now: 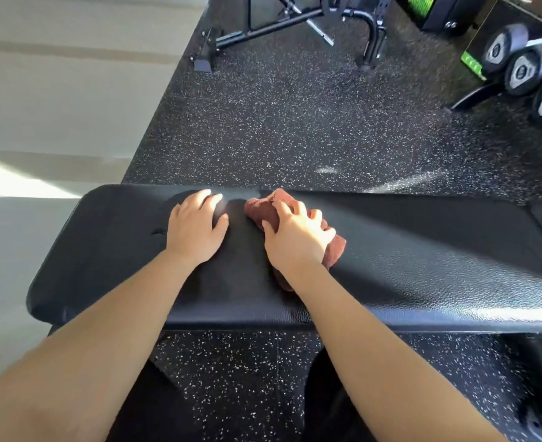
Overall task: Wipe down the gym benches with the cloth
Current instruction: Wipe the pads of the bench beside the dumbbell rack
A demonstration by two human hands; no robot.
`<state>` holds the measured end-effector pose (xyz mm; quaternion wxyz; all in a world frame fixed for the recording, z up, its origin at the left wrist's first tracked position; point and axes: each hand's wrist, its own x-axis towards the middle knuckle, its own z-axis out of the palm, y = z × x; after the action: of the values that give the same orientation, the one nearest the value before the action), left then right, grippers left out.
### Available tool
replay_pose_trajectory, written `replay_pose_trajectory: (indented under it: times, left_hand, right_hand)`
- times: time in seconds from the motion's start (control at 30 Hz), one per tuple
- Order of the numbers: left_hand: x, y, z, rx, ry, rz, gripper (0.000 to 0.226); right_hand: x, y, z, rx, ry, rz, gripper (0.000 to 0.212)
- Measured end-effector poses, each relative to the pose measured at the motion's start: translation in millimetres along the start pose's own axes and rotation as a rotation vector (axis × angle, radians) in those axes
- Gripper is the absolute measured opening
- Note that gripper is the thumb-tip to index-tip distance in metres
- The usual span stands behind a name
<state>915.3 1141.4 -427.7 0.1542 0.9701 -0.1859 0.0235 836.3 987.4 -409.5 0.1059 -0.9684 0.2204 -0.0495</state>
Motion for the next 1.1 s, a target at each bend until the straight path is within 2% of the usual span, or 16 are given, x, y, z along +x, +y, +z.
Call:
replay_pose_trajectory:
  times: [0.1,0.27,0.43,0.67,0.93,1.1]
  left_hand:
    - [5,-2,5,-0.009,0.047,-0.03,0.048]
    - [5,-5,9,-0.027,0.072,-0.029,0.047]
    - [5,-6,10,-0.017,0.078,-0.027,0.048]
    - [7,-5,11,-0.017,0.105,-0.022,0.046]
    - [6,-4,10,-0.02,0.088,-0.031,0.047]
    - [7,-6,12,-0.025,0.09,-0.039,0.048]
  right_hand:
    - [12,-2,0,0.023,-0.021,-0.023,0.039]
    - [-4,5,6,-0.017,0.049,-0.06,0.041]
    - [29,-6,6,0.022,-0.02,-0.029,0.039]
    - [70,-19,7,0.017,-0.03,-0.023,0.035]
    - [39,-3,9,0.046,-0.018,-0.116,0.039]
    - [83,-22,10,0.006,-0.025,-0.077,0.035]
